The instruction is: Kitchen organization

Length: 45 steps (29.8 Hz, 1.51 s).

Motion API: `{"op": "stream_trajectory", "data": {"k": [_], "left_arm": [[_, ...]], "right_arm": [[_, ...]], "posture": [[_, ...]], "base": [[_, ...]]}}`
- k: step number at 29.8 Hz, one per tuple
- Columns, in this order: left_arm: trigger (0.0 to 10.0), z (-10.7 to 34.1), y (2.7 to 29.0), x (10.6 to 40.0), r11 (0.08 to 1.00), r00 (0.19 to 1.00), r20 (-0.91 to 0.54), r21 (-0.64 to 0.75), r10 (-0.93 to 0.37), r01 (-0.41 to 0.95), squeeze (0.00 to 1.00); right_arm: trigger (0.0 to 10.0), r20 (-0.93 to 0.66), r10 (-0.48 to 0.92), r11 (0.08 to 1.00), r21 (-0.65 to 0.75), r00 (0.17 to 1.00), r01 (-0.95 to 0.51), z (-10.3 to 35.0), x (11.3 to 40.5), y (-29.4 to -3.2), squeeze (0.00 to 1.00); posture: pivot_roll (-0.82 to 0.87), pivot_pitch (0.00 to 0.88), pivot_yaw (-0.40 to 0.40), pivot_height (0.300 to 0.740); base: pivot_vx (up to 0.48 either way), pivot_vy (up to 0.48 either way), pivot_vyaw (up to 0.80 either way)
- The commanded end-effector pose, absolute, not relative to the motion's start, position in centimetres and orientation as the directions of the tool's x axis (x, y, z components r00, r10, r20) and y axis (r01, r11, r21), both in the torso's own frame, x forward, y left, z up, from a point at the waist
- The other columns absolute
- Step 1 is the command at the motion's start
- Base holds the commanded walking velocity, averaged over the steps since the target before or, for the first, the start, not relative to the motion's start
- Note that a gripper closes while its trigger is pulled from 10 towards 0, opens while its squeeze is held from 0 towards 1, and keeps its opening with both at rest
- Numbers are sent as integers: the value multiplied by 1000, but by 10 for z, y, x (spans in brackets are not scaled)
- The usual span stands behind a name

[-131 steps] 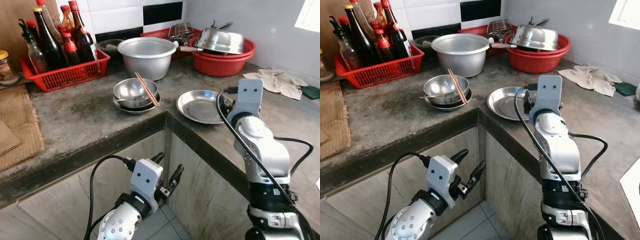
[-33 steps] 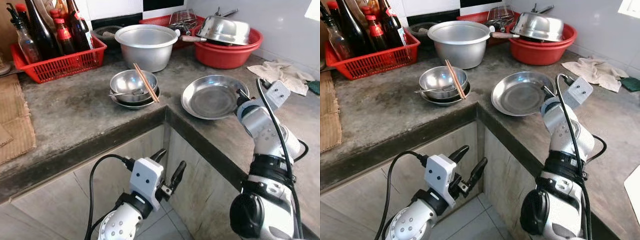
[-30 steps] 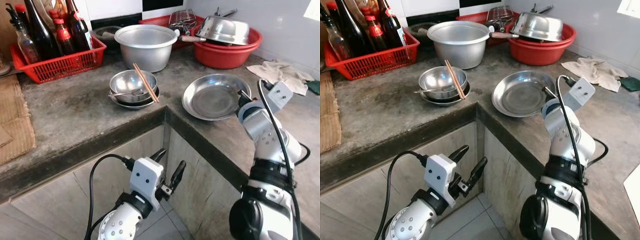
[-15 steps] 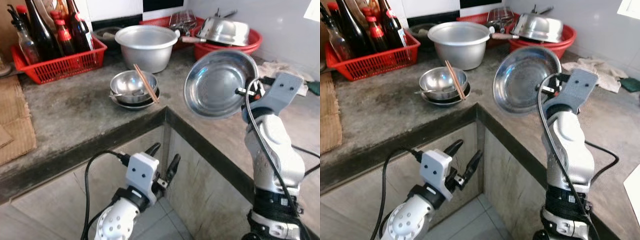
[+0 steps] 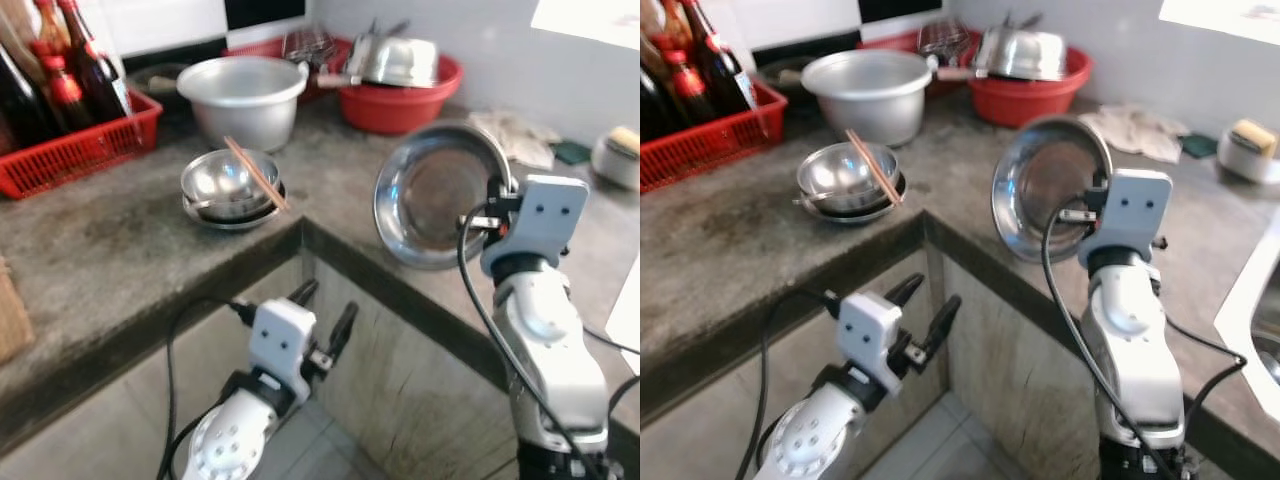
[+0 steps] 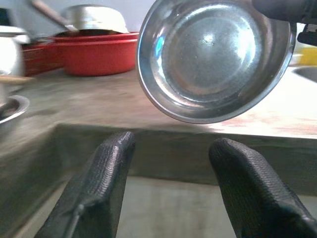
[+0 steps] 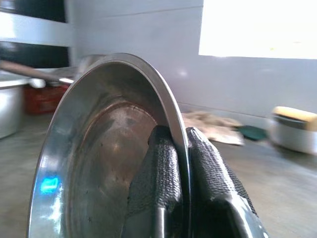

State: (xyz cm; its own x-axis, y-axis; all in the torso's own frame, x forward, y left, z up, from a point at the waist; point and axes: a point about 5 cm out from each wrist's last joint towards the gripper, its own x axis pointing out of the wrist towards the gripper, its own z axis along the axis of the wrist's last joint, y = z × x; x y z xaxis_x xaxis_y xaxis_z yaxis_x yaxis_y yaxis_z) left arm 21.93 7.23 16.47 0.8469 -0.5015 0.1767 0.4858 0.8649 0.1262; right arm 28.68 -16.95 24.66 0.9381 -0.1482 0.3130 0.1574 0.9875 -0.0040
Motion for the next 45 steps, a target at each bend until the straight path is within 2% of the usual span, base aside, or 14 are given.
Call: {"op": "stream_trajectory", "data": {"k": [1,20,22,26,27,32,40,41,42,43,45], "left_arm": [[10000,164,67,219,855,837,174,124,-519,504,0],[10000,165,69,222,848,829,181,156,-529,507,0],[10000,166,69,222,847,829,183,163,-529,505,0],[10000,168,68,226,852,835,173,82,-523,517,0],[10000,168,69,228,859,844,163,117,-511,498,0],[10000,165,69,226,856,841,161,115,-517,504,0],[10000,166,73,228,872,858,161,124,-488,473,0],[10000,166,73,228,872,857,162,125,-489,474,0],[10000,166,73,228,871,856,164,127,-490,475,0],[10000,166,73,228,869,855,163,132,-493,476,0],[10000,166,72,227,866,853,162,164,-496,473,0]], "right_arm": [[0,361,-182,980,-10,915,199,253,281,-176,0],[0,514,-179,974,-30,839,226,289,277,-176,0],[0,514,-178,974,-28,839,224,289,277,-175,0],[0,493,-169,976,-40,853,216,283,278,-174,0],[0,487,-167,976,-41,857,214,281,278,-173,0],[0,480,-158,980,-33,863,197,280,278,-169,0],[0,466,-149,979,-54,872,196,276,280,-167,0],[4314,464,-152,978,-59,873,201,276,280,-167,0],[4314,463,-154,977,-62,873,206,275,280,-167,0],[10000,461,-155,976,-64,874,207,275,281,-167,0],[10000,452,-160,976,-62,878,209,273,281,-167,0]], "posture": [[143,75,-21,740],[136,60,-1,740],[136,58,-1,740],[138,65,-5,740],[139,67,-5,740],[138,70,-5,740],[141,76,-9,740],[141,76,-12,740],[141,76,-12,740],[141,77,-9,740],[140,77,-11,740]], "base": [[0,0,-788],[0,14,-788],[0,0,-788],[73,168,-786],[0,446,-781],[0,460,-781],[0,0,-742],[0,0,0],[0,0,0],[0,0,0],[0,0,0]]}}
